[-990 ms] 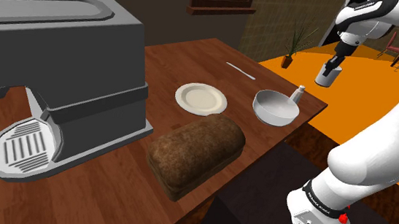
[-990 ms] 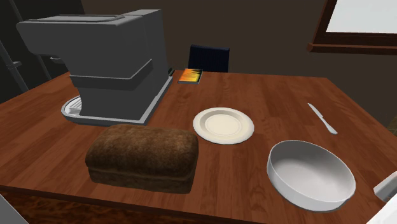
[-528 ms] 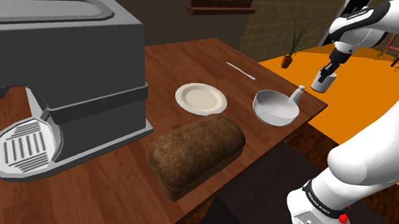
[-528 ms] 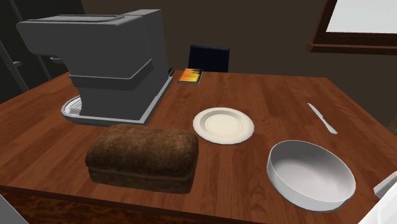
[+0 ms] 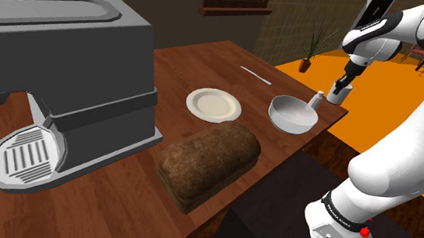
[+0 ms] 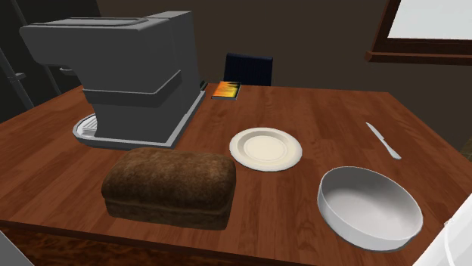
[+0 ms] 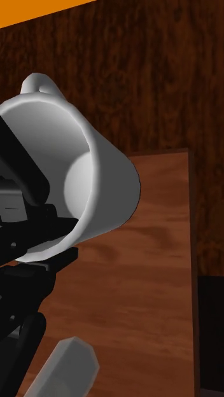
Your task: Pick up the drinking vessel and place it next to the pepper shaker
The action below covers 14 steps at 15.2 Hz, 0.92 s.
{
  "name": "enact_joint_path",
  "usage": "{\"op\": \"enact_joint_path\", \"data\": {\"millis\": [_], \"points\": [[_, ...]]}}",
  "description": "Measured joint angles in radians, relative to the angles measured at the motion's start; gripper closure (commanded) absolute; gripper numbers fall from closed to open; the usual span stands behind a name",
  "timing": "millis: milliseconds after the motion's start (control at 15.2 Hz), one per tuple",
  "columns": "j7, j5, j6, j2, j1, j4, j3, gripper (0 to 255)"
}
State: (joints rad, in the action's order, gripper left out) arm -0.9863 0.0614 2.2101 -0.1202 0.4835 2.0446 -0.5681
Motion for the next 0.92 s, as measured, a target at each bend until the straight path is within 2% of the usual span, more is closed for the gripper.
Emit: {"op": "enact_joint_path", "data": {"millis": [462,528,924], "points": [[-0.008,0.011,0.025,-0.015,0.003,0.011,0.001,255],[-0.008,0.011,0.025,-0.015,0.003,0.011,0.001,0],[-0.008,0.011,0.025,-0.015,0.003,0.011,0.001,0]]}}
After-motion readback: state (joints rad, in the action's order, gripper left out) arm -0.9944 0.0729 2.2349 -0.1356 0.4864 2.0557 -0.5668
